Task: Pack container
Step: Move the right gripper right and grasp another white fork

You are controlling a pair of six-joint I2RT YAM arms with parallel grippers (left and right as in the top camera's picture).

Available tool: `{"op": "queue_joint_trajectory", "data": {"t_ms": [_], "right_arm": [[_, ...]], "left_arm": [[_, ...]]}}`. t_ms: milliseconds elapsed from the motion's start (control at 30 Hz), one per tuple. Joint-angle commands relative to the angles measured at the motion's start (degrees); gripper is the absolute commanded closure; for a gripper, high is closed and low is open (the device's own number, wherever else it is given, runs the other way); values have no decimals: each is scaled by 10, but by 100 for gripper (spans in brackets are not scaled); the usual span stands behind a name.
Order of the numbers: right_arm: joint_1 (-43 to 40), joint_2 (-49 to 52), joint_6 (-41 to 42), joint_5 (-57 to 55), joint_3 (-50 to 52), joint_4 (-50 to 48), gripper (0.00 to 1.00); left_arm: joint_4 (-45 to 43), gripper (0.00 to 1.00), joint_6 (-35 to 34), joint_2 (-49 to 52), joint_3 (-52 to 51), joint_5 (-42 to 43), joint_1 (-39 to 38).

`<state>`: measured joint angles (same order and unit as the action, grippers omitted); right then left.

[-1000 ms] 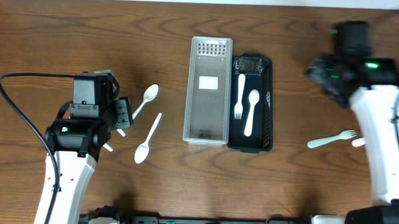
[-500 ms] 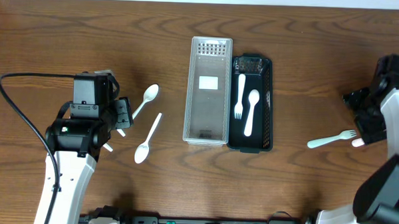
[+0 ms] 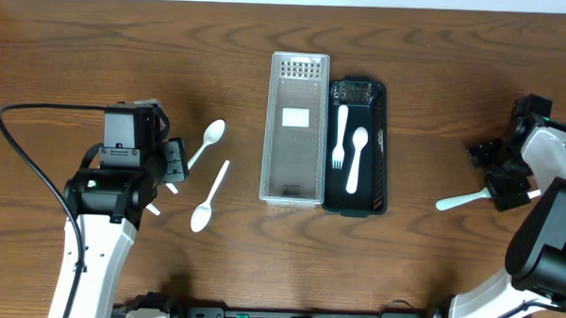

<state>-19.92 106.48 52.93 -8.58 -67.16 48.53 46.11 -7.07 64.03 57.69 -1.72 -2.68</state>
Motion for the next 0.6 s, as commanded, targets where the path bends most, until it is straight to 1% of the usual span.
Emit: {"op": "queue_joint_trajectory", "data": {"t_ms": [0, 400, 500, 567], "right_arm": [[-3, 7, -14, -2, 9, -10, 1], [-3, 7, -49, 14, 60, -87, 3], [-3, 7, -50, 16, 63, -89, 4], [-3, 7, -50, 16, 63, -89, 7]], "left_arm": [[1, 38, 4, 3, 12, -5, 1], [1, 38, 4, 3, 12, -5, 1], [1, 38, 4, 3, 12, -5, 1], [1, 38, 4, 3, 12, -5, 1]]}}
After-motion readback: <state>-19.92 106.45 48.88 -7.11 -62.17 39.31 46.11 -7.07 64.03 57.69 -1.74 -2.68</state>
